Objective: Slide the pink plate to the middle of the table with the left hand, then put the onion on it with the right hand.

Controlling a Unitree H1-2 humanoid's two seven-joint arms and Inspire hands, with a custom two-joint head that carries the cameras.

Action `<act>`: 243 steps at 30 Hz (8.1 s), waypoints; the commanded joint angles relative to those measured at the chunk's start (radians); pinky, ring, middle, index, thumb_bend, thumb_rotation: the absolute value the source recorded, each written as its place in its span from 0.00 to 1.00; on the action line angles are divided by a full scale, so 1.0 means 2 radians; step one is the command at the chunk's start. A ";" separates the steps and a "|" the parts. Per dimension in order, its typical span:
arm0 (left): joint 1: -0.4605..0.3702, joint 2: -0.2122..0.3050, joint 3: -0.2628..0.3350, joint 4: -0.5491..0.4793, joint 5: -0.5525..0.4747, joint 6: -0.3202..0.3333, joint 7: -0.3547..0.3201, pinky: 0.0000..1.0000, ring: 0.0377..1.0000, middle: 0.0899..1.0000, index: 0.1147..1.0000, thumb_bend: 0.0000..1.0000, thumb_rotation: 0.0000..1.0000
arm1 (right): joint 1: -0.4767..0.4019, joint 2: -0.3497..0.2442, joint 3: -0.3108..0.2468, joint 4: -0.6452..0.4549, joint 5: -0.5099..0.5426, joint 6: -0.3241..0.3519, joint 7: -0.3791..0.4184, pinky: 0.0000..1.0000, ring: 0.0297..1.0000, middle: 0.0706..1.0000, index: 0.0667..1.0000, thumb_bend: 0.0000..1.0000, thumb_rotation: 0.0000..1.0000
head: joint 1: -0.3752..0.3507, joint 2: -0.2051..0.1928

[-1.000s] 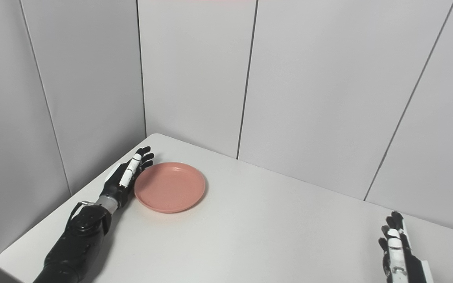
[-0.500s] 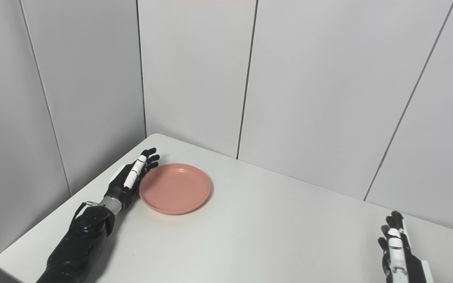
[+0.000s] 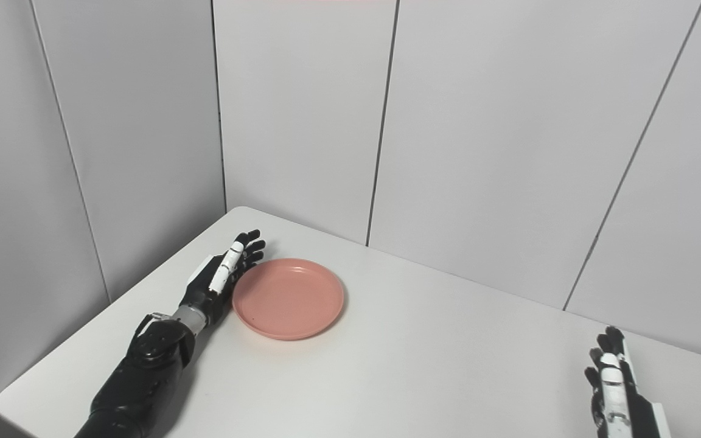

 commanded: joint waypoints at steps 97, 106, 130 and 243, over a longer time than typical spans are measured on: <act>-0.040 -0.089 -0.071 -0.018 -0.016 0.017 -0.058 0.93 0.93 0.93 0.91 0.63 1.00 | -0.044 0.022 0.001 0.127 -0.035 -0.132 -0.023 1.00 1.00 1.00 1.00 0.52 0.96 | -0.177 0.063; -0.034 -0.107 -0.083 -0.064 0.008 0.045 -0.036 0.92 0.92 0.92 0.91 0.61 1.00 | -0.046 0.022 0.002 0.128 -0.035 -0.132 -0.024 1.00 1.00 1.00 1.00 0.52 0.96 | -0.177 0.065; -0.020 -0.145 -0.093 -0.114 0.007 0.087 -0.030 0.94 0.93 0.93 0.93 0.63 1.00 | -0.049 0.025 0.000 0.125 -0.033 -0.129 -0.028 1.00 1.00 1.00 1.00 0.58 0.93 | -0.191 0.075; 0.017 -0.194 -0.131 -0.174 0.053 0.094 0.013 1.00 0.99 0.99 0.98 0.62 1.00 | -0.068 0.040 0.004 0.118 -0.049 -0.113 -0.051 1.00 1.00 1.00 1.00 0.58 0.98 | -0.308 0.108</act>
